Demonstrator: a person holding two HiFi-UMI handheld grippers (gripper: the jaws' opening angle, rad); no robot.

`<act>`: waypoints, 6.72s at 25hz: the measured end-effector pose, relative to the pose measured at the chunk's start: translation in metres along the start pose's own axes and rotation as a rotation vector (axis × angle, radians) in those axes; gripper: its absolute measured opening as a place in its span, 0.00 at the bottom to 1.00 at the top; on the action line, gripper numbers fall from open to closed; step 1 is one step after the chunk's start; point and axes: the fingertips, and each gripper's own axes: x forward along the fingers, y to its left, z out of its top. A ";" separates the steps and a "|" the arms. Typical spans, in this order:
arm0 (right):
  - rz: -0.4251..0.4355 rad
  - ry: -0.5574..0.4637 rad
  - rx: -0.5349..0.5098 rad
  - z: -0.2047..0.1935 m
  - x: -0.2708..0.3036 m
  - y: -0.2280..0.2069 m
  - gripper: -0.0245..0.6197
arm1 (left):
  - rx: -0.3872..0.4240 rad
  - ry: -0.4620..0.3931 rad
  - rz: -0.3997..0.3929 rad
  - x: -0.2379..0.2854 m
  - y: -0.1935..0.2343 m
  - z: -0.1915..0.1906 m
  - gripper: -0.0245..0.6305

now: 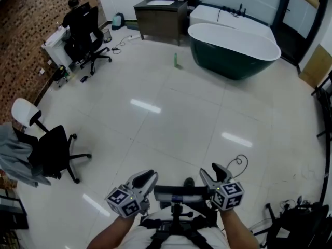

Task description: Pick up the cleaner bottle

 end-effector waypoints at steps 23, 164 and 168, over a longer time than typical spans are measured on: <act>0.088 0.020 0.018 0.089 0.085 -0.107 0.42 | 0.009 -0.021 0.087 0.152 0.035 0.069 0.18; -0.274 -0.078 0.243 0.581 0.791 -0.175 0.42 | 0.050 0.299 -0.304 0.610 0.688 0.546 0.18; -0.270 -0.076 0.228 0.588 0.798 -0.176 0.42 | 0.046 0.291 -0.311 0.609 0.688 0.550 0.18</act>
